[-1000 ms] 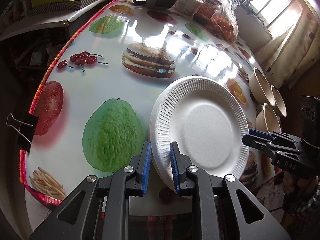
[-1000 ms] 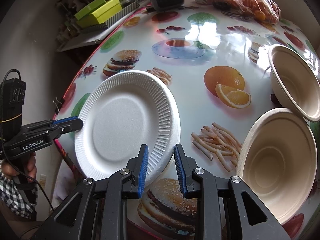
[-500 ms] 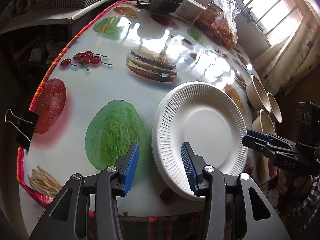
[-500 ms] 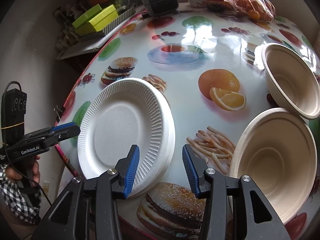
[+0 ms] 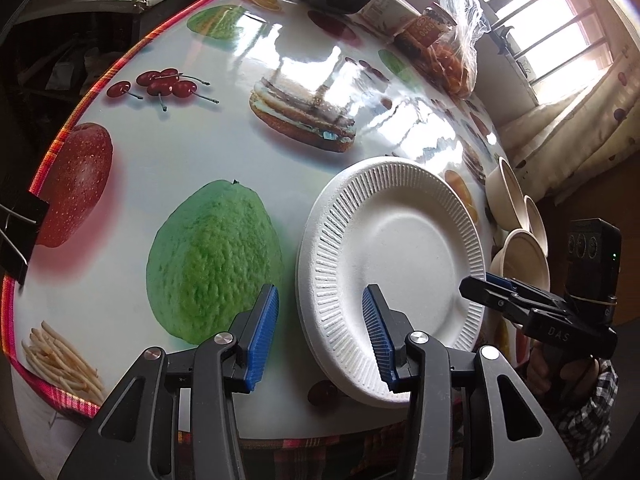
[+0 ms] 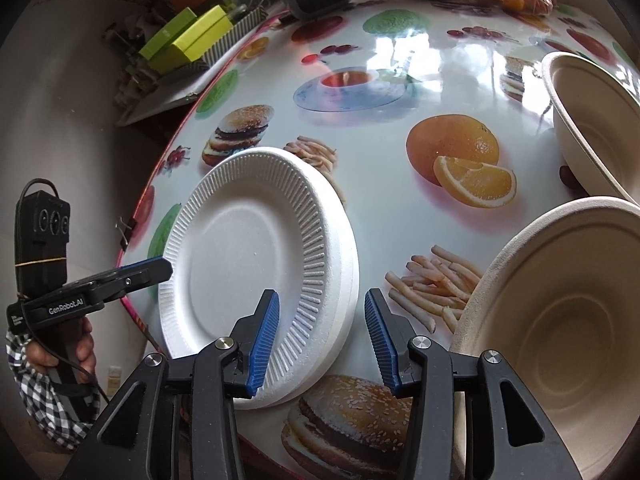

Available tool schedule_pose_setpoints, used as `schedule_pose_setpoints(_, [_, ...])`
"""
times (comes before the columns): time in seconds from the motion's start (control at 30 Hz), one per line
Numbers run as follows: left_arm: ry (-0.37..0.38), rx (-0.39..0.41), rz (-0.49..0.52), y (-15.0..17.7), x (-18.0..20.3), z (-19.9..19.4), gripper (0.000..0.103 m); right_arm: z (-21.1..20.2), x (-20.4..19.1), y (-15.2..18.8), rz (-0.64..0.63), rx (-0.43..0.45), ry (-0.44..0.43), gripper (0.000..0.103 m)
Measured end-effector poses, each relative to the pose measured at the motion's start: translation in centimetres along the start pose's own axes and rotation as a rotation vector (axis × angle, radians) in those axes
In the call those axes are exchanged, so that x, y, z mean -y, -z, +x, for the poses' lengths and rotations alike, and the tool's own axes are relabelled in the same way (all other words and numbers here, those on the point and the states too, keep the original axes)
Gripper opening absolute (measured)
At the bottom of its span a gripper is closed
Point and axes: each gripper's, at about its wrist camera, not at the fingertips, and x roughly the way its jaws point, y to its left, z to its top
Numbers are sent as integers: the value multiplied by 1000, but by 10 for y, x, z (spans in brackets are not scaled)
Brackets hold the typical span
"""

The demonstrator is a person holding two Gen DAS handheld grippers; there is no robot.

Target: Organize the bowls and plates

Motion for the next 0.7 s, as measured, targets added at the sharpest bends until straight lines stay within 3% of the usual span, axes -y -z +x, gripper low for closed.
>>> schedule_pose_setpoints(0.33, [-5, -14, 10, -7, 8, 5, 45, 5, -3, -8, -5, -15, 13, 38])
schedule_pose_setpoints(0.7, [-26, -20, 31, -28, 17, 8, 45, 4, 2, -28, 12, -18, 40, 37])
